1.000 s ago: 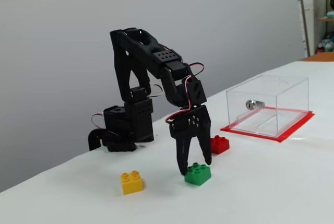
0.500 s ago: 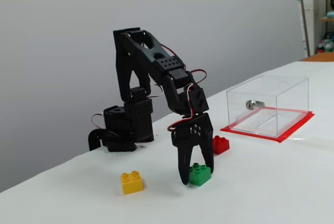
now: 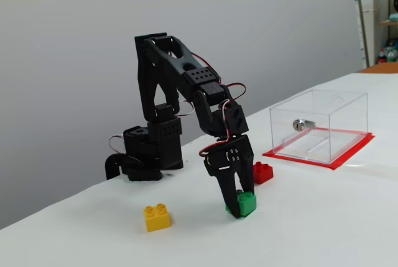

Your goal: Pick the green lego brick and place it into the transparent box

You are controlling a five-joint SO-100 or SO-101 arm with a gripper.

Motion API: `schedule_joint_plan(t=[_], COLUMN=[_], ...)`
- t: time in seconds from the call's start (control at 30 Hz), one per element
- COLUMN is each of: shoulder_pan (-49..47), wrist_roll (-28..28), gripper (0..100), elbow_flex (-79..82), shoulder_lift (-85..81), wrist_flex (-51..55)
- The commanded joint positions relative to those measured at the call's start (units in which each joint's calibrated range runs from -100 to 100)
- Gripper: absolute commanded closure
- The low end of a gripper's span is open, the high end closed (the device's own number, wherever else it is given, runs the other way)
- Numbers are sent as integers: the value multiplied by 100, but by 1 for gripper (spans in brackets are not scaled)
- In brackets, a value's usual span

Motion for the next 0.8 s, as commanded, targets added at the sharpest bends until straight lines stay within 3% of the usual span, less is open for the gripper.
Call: schedule_joint_plan(t=[0.0, 0.2, 0.77], shoulder_pan=[73, 139, 132], wrist_roll=[28, 2, -19], gripper=[96, 95, 95], elbow_flex=[-69, -78, 166], shoulder_lift=[-68, -340, -3072], wrist_flex=[-21, 40, 66])
